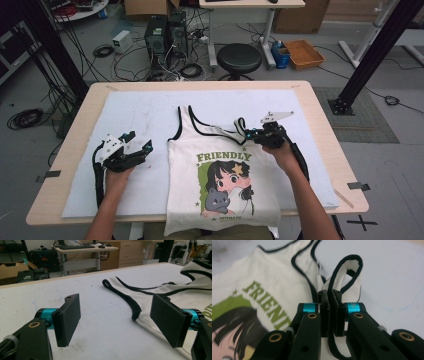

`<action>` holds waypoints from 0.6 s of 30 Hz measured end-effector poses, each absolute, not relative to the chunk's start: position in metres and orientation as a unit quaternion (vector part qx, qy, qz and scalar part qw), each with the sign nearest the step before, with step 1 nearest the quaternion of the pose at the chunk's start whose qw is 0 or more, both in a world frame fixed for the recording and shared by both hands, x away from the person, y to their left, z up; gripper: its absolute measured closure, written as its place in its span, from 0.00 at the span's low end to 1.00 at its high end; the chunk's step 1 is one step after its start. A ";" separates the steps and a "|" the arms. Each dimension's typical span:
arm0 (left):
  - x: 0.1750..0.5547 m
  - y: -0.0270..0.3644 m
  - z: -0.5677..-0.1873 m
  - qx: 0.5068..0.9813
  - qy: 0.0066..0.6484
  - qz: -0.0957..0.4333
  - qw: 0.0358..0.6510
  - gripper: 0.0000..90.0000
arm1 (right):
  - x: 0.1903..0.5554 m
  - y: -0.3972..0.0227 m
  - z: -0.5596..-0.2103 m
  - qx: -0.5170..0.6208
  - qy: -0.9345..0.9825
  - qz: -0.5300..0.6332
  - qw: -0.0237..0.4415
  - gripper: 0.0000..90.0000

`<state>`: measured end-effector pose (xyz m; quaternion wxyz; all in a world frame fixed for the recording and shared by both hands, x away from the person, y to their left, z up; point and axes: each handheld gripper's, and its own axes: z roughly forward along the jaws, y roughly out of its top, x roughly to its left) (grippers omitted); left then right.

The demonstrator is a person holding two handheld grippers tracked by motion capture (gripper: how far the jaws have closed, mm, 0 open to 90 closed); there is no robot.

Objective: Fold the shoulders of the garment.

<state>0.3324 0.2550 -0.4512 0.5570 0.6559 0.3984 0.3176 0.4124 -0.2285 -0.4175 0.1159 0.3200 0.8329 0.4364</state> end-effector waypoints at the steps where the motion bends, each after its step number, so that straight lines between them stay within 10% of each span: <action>1: 0.332 0.255 -0.451 0.656 0.398 0.318 0.557 0.27 | 0.410 -0.228 -0.419 0.322 0.836 0.431 0.108 0.89; 5: 0.333 0.255 -0.451 0.656 0.401 0.317 0.556 0.27 | 0.412 -0.229 -0.414 0.361 0.811 0.447 0.110 0.48; 12: 0.333 0.255 -0.451 0.656 0.404 0.314 0.554 0.27 | 0.452 -0.194 -0.406 0.409 0.813 0.388 0.142 0.40; 14: 0.334 0.255 -0.451 0.656 0.404 0.313 0.555 0.27 | 0.466 -0.181 -0.411 0.416 0.823 0.360 0.140 0.47; 16: 0.334 0.256 -0.451 0.654 0.406 0.313 0.556 0.27 | 0.474 -0.175 -0.415 0.410 0.839 0.334 0.128 0.82; 18: 0.334 0.256 -0.451 0.655 0.404 0.311 0.558 0.27 | 0.473 -0.175 -0.412 0.399 0.840 0.346 0.124 0.94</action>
